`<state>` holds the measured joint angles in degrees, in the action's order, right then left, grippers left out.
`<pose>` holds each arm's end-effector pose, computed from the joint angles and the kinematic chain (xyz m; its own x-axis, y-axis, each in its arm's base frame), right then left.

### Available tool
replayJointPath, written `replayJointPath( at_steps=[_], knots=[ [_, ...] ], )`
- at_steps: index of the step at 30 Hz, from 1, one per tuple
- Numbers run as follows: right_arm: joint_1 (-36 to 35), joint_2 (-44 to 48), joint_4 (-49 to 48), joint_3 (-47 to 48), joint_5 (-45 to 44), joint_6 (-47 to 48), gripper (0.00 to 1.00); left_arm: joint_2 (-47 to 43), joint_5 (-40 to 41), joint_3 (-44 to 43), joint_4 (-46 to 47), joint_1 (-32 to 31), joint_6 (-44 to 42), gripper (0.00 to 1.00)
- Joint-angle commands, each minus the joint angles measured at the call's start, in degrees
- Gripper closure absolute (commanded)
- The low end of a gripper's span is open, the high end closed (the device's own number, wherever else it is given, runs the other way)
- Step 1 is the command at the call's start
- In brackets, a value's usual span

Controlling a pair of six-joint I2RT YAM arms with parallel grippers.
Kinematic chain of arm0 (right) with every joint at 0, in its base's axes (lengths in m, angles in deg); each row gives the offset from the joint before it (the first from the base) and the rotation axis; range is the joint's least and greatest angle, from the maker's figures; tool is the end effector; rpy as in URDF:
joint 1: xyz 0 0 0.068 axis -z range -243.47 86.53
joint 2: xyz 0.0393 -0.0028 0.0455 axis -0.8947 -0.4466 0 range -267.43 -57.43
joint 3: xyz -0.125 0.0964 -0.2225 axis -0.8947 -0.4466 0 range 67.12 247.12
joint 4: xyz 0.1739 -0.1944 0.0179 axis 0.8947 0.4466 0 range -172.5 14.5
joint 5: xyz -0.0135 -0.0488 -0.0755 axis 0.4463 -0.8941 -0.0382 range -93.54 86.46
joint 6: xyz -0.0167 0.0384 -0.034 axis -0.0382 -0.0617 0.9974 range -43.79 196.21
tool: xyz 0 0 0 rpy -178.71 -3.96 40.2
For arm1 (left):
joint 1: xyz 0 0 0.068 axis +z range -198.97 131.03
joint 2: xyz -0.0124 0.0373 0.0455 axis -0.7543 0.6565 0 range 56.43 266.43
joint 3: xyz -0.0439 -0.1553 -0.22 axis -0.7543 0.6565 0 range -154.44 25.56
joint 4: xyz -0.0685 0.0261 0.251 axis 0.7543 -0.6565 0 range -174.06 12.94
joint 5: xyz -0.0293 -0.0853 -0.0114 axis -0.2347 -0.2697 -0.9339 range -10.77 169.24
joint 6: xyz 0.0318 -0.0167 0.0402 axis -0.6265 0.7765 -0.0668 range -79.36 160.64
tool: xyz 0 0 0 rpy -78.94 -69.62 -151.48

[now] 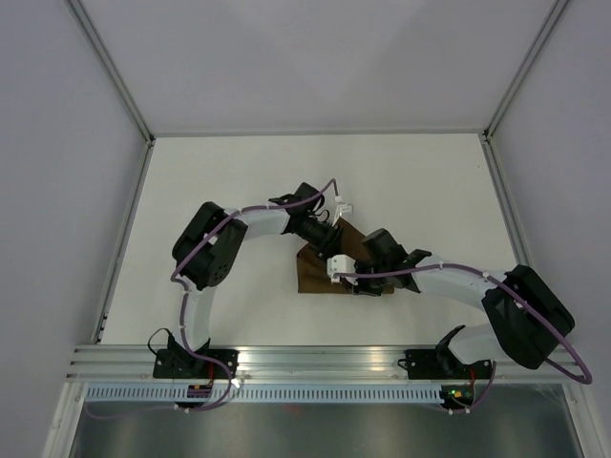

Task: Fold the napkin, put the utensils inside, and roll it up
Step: Roll the napkin at the center of the board.

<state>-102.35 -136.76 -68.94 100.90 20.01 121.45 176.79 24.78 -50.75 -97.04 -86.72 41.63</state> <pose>0.1781 0.1619 0.1485 0.0514 -0.7946 -0.6049 -0.9920 0.0295 -0.1231 0.3085 -0.2757 0.1290 -0.7217 0.5462 -0.4253 0.6253 0.2508 -0.7390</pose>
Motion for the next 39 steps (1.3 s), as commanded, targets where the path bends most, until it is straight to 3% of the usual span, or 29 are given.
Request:
replayJointPath(
  at_steps=[1,7,13,15,22,25,30,34,39],
  knots=[
    [1.2,-4.7,6.3,0.7,3.8,2.6,1.00,-7.1,4.2,1.5,9.9,2.4,6.9,0.57],
    [5.6,-11.9,15.3,8.0,10.0,6.4,1.00,-15.7,15.3,7.0,18.0,4.3,10.6,0.59],
    [10.1,-22.0,27.1,17.9,15.6,11.7,1.00,-33.9,34.8,28.3,45.4,7.9,18.6,0.55],
    [11.1,-24.3,30.4,20.0,16.5,12.2,1.00,-38.4,40.5,32.2,52.4,7.9,18.2,0.50],
    [12.9,-34.8,37.6,29.4,18.0,13.4,0.99,-53.4,48.3,44.4,60.4,7.1,10.5,0.46],
    [13.4,-37.7,39.3,32.1,17.8,13.0,1.00,-57.9,48.2,46.6,59.2,3.8,2.0,0.46],
    [13.7,-40.9,40.9,35.6,17.8,12.0,1.00,-58.0,57.8,46.3,50.3,-11.6,-14.9,0.46],
    [14.0,-42.9,41.9,37.1,18.0,11.5,0.99,-50.6,61.9,44.7,46.0,-21.2,-21.8,0.46],
    [14.4,-44.2,42.5,38.1,17.8,11.2,1.00,-40.1,64.6,42.0,42.6,-27.7,-27.3,0.46]
  ],
)
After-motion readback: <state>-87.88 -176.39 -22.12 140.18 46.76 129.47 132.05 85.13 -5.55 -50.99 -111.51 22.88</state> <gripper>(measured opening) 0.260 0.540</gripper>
